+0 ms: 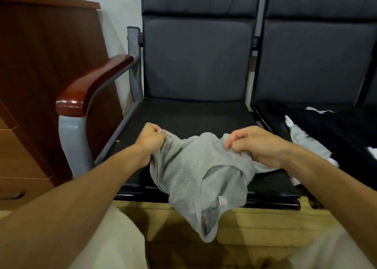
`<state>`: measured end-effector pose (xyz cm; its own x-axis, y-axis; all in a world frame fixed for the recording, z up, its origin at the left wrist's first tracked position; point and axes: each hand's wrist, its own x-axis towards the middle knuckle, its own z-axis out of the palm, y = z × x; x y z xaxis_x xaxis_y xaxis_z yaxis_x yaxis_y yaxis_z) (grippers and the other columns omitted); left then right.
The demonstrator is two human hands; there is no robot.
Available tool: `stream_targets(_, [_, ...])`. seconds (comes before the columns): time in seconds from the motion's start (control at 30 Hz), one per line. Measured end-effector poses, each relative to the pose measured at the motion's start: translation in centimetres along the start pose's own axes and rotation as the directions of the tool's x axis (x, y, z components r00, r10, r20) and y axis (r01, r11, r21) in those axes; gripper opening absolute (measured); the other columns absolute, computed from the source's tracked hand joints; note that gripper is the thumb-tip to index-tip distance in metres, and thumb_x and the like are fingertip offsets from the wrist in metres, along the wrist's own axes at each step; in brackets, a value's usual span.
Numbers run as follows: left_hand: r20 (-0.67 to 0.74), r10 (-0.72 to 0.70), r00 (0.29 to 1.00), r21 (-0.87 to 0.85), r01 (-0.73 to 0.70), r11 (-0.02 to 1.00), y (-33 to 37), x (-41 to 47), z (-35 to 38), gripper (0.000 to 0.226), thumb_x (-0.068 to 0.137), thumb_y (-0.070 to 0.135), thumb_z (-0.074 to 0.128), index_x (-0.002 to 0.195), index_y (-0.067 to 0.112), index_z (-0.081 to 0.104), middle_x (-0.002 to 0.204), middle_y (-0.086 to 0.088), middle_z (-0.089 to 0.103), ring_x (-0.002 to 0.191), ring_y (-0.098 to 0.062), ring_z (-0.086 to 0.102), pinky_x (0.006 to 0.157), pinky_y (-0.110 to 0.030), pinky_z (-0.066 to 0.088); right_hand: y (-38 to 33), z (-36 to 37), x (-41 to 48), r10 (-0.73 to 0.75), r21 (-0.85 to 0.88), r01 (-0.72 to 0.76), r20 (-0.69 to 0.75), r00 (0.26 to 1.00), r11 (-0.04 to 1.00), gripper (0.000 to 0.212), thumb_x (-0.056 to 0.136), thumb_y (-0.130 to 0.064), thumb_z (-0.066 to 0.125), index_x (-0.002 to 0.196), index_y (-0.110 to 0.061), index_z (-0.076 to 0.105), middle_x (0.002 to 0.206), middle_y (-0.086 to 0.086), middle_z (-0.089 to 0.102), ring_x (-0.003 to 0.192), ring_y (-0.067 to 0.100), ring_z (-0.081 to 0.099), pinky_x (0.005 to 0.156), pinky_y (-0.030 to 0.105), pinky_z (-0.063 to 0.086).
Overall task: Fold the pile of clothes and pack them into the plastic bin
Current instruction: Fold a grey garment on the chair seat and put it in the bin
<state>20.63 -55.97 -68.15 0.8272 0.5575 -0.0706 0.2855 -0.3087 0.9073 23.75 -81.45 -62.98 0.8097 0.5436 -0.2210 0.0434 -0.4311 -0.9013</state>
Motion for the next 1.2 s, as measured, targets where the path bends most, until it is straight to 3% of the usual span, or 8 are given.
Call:
stream_targets(0.1, [0.122,-0.012,0.992,0.111,-0.001,0.994,-0.2,-0.2,-0.4,0.017,0.087,0.007,0.05,0.072,0.014,0.056,0.077,-0.008,0.055,0.073,-0.019,0.051,0.061,-0.029,0.04,0.9,-0.4,-1.6,0.208,-0.192,-0.152,0.323,0.923,0.97,0.012,0.084,0.0,0.066,0.089,-0.009,0.071,0.079,0.002,0.068,0.073,0.008,0.065,0.062,0.019,0.053])
stream_targets(0.17, [0.23,-0.025,0.973,0.225,-0.029,0.974,-0.3,-0.7,-0.7,0.018,0.085,0.004,0.05,0.075,0.013,0.061,0.075,-0.01,0.055,0.072,-0.021,0.052,0.062,-0.03,0.041,1.7,-0.3,-1.9,0.302,-0.287,-0.2,0.376,0.876,0.937,0.009,0.088,-0.008,0.067,0.097,-0.008,0.07,0.088,0.009,0.068,0.084,0.021,0.067,0.077,0.032,0.059])
stream_targets(0.3, [0.302,-0.153,0.941,0.411,0.016,0.911,-0.5,-1.5,-1.4,0.015,0.089,0.019,0.058,0.088,0.009,0.068,0.1,-0.007,0.065,0.092,-0.022,0.061,0.081,-0.035,0.05,2.4,0.0,-1.2,0.262,-0.348,-0.2,0.142,0.955,0.916,0.012,0.094,-0.013,0.059,0.099,-0.004,0.065,0.087,0.012,0.065,0.078,0.024,0.071,0.077,0.035,0.06])
stream_targets(0.47, [0.233,-0.295,0.927,0.672,0.066,0.738,-0.7,-2.3,-2.2,0.065,0.095,0.056,0.042,0.138,0.007,0.044,0.138,-0.014,0.047,0.114,-0.03,0.053,0.088,-0.037,0.047,2.5,0.6,0.6,0.183,-0.384,-0.209,-0.104,0.978,0.899,0.019,0.095,-0.022,0.058,0.095,-0.005,0.066,0.088,0.009,0.068,0.08,0.02,0.069,0.068,0.028,0.059])
stream_targets(0.63, [0.281,-0.306,0.91,0.74,-0.003,0.672,-0.8,-2.3,-2.7,0.057,0.088,0.064,0.05,0.086,0.007,0.058,0.091,-0.008,0.062,0.074,-0.02,0.058,0.058,-0.029,0.044,3.0,2.1,3.2,0.177,-0.409,-0.247,-0.201,0.963,0.879,0.036,0.096,-0.037,0.054,0.094,-0.004,0.067,0.092,0.012,0.071,0.084,0.025,0.068,0.073,0.033,0.055])
stream_targets(0.77, [0.295,-0.123,0.947,0.567,-0.07,0.821,-0.7,-1.4,-1.7,0.03,0.097,0.034,0.051,0.083,0.011,0.064,0.092,-0.008,0.064,0.08,-0.02,0.059,0.064,-0.029,0.044,3.7,3.5,5.1,0.144,-0.406,-0.233,-0.237,0.961,0.884,0.028,0.093,-0.039,0.058,0.086,-0.011,0.057,0.079,0.0,0.061,0.076,0.013,0.059,0.062,0.023,0.043])
stream_targets(0.93, [0.175,-0.123,0.977,0.218,0.084,0.972,0.3,-0.5,0.1,0.023,0.094,0.017,0.048,0.092,0.004,0.068,0.093,-0.011,0.066,0.08,-0.023,0.06,0.071,-0.032,0.049,3.9,4.3,7.3,0.271,-0.246,-0.314,-0.192,0.943,0.917,0.038,0.079,-0.025,0.078,0.107,-0.006,0.06,0.103,0.01,0.067,0.095,0.024,0.066,0.086,0.039,0.056])
stream_targets(1.2, [0.293,-0.323,0.9,-0.208,0.389,0.897,1.8,1.6,1.5,0.023,0.092,0.034,0.061,0.092,0.011,0.061,0.098,-0.013,0.067,0.087,-0.028,0.065,0.077,-0.038,0.055,1.7,0.9,8.6,0.327,0.353,-0.236,-0.224,0.918,0.905,0.03,0.088,-0.011,0.058,0.117,-0.004,0.058,0.111,0.014,0.065,0.096,0.027,0.065,0.076,0.037,0.055])
